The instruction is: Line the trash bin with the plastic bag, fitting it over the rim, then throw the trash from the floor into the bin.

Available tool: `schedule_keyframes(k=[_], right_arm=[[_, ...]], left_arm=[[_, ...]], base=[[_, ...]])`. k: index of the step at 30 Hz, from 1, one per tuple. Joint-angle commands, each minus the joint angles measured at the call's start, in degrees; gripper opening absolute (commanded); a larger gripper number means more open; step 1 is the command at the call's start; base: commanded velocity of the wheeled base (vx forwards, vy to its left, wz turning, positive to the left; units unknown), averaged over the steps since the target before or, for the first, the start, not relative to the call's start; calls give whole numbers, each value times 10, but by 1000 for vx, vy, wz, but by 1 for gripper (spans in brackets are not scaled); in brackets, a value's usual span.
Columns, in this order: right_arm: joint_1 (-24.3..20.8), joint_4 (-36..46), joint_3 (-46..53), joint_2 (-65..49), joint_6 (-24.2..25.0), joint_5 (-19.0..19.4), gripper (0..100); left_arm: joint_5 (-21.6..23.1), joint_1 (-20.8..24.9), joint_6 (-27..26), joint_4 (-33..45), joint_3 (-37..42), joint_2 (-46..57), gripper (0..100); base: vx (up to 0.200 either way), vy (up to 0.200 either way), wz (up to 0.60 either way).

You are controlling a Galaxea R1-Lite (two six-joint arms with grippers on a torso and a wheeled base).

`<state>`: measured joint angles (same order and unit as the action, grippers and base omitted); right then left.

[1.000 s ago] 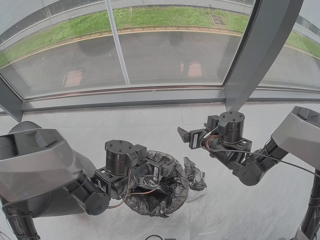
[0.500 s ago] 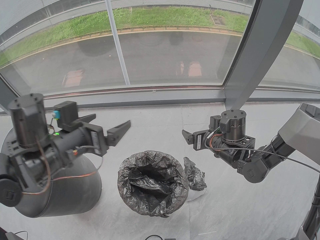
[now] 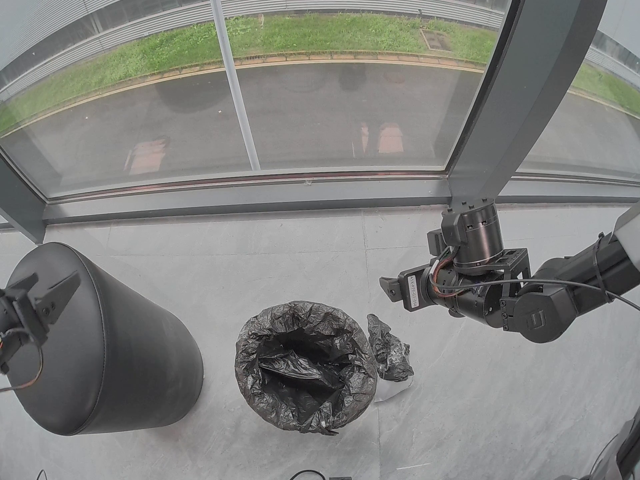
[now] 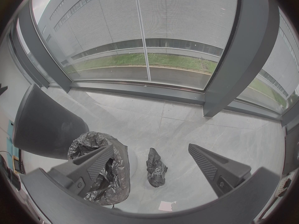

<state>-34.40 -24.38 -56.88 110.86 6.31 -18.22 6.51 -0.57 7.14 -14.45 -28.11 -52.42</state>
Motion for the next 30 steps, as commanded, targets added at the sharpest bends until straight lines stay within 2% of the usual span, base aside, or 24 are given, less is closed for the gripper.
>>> schedule_keyframes(k=[1,7,20,23,30], right_arm=[[-34,85,-68,-11,5,-17,100],[-30,95,-119,72,3,-11,100],[20,137,-244,213,-3,12,100],[39,148,-279,248,-19,18,100],[52,183,-322,291,-35,35,100]], left_arm=[[38,-54,49,70,73,174,100],[86,-52,100,163,82,251,100],[93,-49,104,174,144,329,100],[93,-36,104,172,162,330,100],[92,-15,103,165,188,343,100]], base=[[0,0,0],[0,0,0],[0,0,0],[0,0,0],[0,0,0]])
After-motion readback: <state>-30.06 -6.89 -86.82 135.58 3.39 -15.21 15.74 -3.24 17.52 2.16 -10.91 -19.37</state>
